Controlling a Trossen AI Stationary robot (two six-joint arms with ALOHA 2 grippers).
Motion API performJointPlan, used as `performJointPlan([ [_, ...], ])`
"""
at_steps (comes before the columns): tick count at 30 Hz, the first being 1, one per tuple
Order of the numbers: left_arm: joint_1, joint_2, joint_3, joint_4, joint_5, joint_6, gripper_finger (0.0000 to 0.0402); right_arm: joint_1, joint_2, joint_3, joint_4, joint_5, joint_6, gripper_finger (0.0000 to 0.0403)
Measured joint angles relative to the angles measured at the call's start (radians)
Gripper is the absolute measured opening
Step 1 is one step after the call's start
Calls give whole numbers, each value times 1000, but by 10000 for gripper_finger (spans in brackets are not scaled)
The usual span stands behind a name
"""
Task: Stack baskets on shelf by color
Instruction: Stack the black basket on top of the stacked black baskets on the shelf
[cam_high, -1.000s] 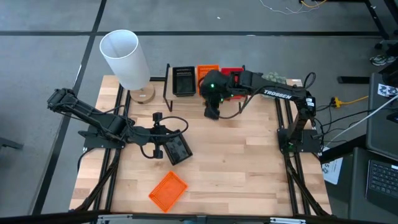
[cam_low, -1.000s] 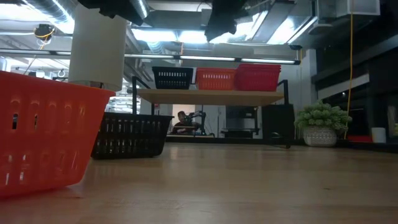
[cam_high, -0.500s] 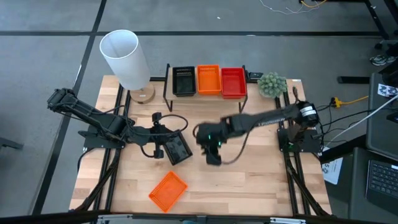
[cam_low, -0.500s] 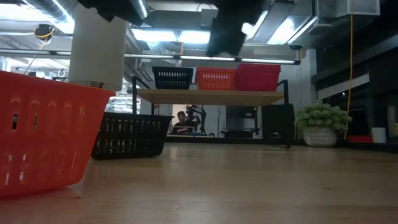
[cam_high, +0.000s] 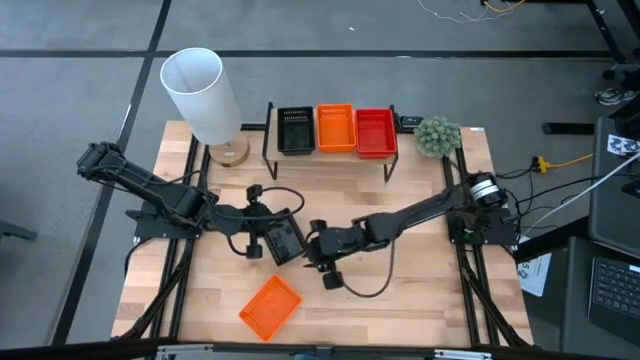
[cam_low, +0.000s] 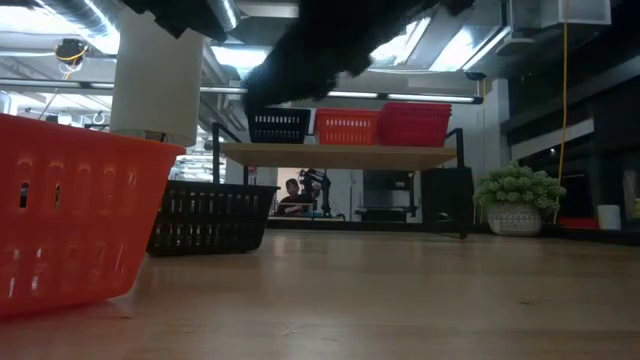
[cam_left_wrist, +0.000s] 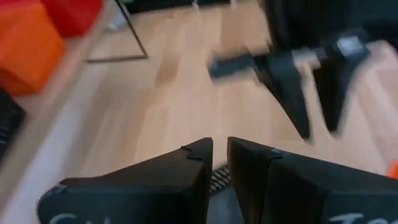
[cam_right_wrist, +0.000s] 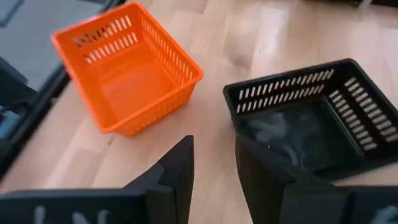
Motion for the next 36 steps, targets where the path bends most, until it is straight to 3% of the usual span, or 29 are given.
performJointPlan([
  [4,0,-1,0,18,-83,58,41,-6,128,134,-47,7,-86,117],
  [9,-3,-4,0,14,-101,67,41,-7,261,303,-230,112,-163,117],
  [14,-43,-29,0,2,-193,112,41,-7,338,386,-315,131,-167,117],
  [18,-110,-65,0,0,-313,107,41,-11,352,391,-331,132,-158,104],
  [23,-209,-96,0,-1,-430,85,41,-7,354,391,-387,261,-134,15],
  [28,-305,-103,0,-3,-542,79,41,19,341,415,-490,437,-144,4],
  [36,-377,-103,0,-8,-633,79,41,82,336,648,-720,465,-160,2],
])
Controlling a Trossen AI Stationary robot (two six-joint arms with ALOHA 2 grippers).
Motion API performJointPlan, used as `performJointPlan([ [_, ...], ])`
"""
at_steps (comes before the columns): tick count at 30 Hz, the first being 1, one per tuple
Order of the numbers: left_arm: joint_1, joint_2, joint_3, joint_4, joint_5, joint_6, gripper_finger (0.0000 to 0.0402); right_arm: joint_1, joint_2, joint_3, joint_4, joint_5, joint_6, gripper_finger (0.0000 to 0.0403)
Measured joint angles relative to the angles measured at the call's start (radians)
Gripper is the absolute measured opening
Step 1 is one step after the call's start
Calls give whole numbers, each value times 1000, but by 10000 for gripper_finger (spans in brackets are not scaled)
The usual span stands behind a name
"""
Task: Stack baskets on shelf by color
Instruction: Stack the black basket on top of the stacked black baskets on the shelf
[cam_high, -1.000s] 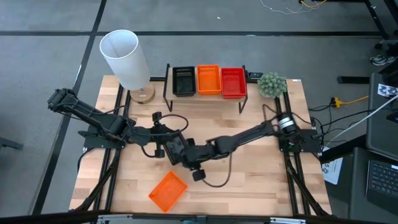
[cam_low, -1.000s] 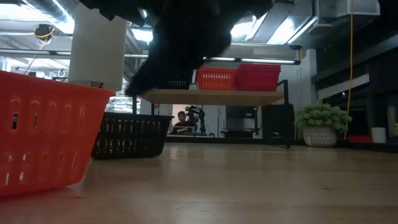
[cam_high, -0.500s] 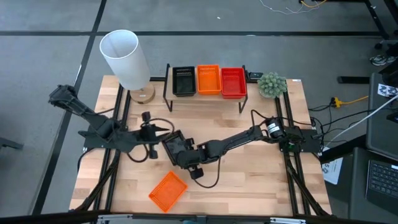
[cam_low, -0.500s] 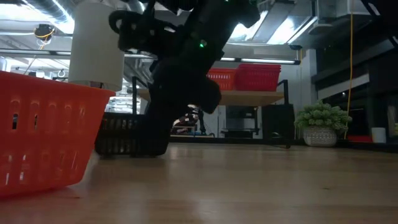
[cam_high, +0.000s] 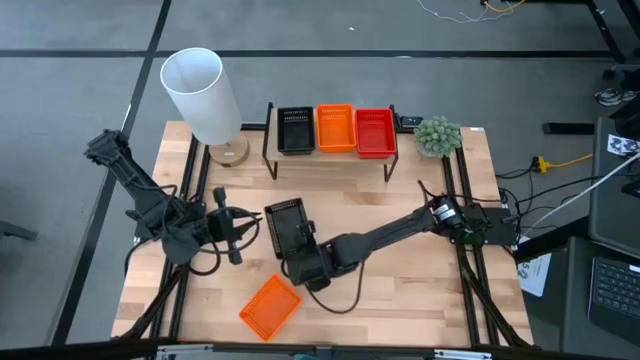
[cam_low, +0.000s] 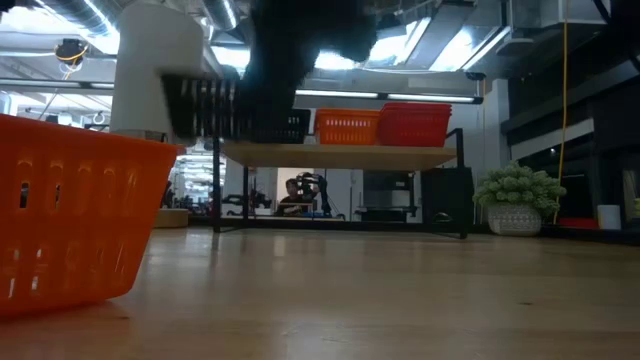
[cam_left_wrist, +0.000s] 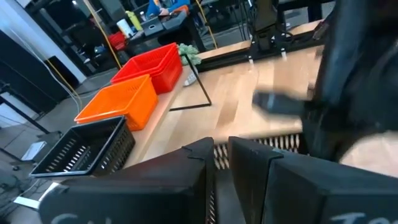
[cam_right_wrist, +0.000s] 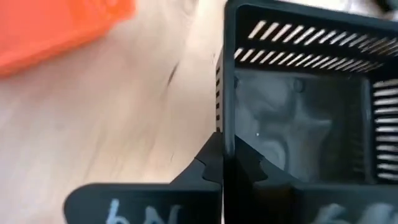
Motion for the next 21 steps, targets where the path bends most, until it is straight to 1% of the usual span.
performJointPlan([
  [4,-8,0,0,-1,-2,0,41,12,0,163,-182,182,-77,1],
  [6,-8,0,0,-1,-1,-1,41,-11,0,258,-270,270,-109,1],
  [8,-8,1,0,-1,-1,-2,41,-43,-1,356,-334,321,-126,1],
  [9,-8,1,0,-1,-1,-1,41,-63,-14,369,-329,337,-138,1],
  [11,-8,2,0,-1,-1,-1,41,-108,-80,314,-250,346,-211,1],
  [13,-7,2,0,-3,-1,-1,41,-171,-127,296,-178,292,-239,0],
  [15,-7,2,0,-5,-1,-1,41,-249,-149,300,-154,210,-239,0],
  [18,-7,2,0,-7,-1,-1,41,-369,-155,311,-105,19,-239,0],
  [21,-7,2,0,-10,0,-1,41,-472,-153,303,-32,-195,-237,0],
])
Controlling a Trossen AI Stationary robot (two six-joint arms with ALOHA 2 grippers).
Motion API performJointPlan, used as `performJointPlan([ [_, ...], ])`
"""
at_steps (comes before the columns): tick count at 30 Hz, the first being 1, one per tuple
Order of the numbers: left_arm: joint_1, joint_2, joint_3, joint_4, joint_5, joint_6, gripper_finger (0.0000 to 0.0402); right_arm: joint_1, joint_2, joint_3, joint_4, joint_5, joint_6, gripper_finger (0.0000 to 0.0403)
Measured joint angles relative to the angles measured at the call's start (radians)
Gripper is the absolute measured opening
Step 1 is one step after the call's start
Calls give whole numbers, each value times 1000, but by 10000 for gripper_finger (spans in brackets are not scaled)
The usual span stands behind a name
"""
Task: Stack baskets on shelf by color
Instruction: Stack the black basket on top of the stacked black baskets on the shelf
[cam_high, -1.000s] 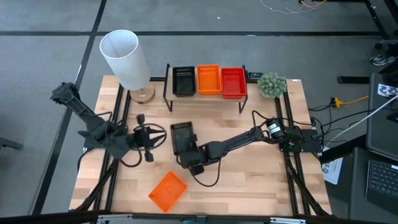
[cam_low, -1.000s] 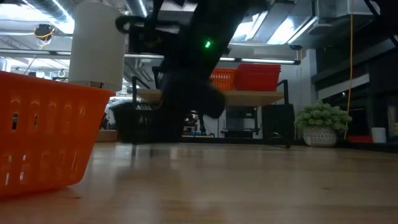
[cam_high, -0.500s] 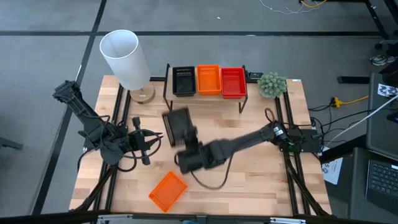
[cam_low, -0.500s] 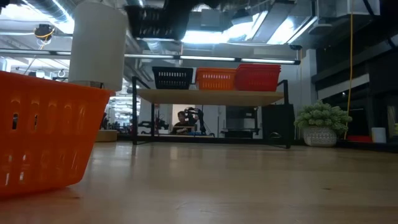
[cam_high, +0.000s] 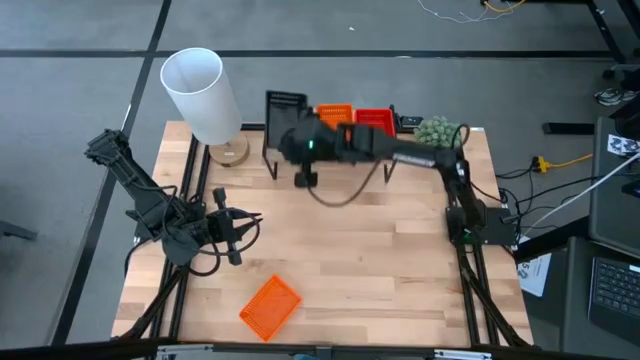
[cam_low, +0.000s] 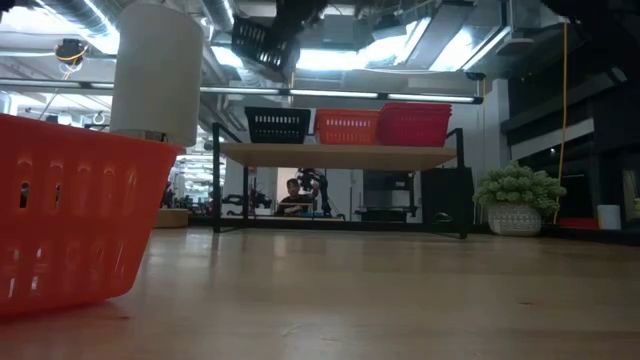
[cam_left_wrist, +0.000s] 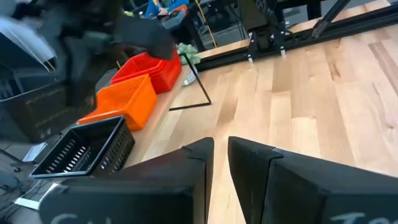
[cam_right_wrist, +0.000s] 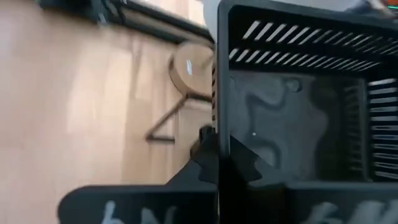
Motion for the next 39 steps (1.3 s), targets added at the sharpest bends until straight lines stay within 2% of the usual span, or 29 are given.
performJointPlan([
  [3,0,0,0,-6,2,0,41,-78,3,-18,14,-116,19,0],
  [11,0,0,0,-11,2,4,41,-144,6,-34,-119,-180,25,0],
  [20,0,0,0,-11,2,7,41,-145,6,-35,-107,-186,9,0],
  [25,0,0,0,-11,1,7,41,-154,6,-41,-105,-228,5,0],
  [39,0,0,0,-11,1,7,41,-166,32,-41,-112,-227,3,0],
])
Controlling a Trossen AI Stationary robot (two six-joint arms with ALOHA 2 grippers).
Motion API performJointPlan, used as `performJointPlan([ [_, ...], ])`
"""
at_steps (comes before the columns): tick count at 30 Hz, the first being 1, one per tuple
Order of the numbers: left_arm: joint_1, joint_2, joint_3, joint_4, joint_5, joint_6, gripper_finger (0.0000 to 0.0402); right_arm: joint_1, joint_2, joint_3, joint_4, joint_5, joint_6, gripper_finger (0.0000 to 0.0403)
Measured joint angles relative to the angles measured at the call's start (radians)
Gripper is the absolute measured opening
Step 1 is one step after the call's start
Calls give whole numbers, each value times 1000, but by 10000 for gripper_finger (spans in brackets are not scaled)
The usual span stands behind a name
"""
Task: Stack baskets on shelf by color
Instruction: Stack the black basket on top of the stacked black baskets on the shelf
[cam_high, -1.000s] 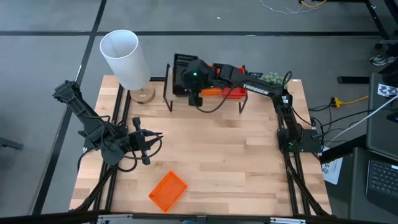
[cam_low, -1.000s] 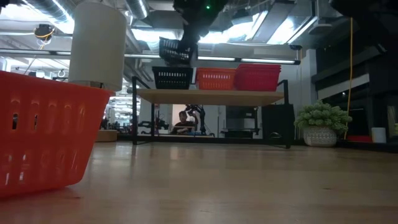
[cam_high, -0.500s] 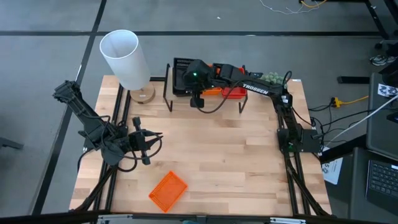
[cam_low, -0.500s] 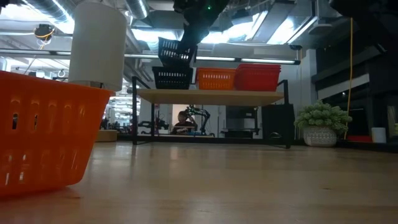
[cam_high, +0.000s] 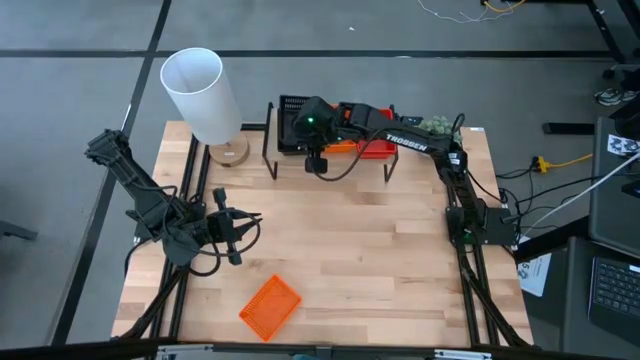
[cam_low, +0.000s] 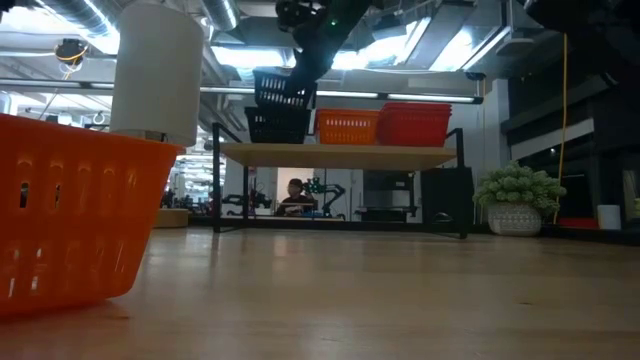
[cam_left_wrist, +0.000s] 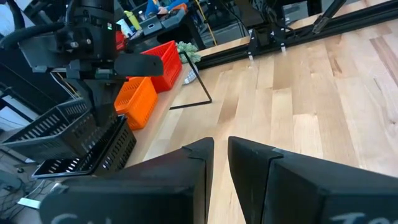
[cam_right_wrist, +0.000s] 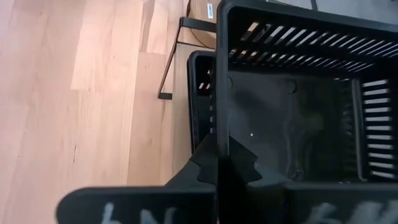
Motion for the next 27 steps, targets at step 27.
performJointPlan([
  [27,0,0,0,0,0,-2,41,0,0,0,5,3,20,113],
])
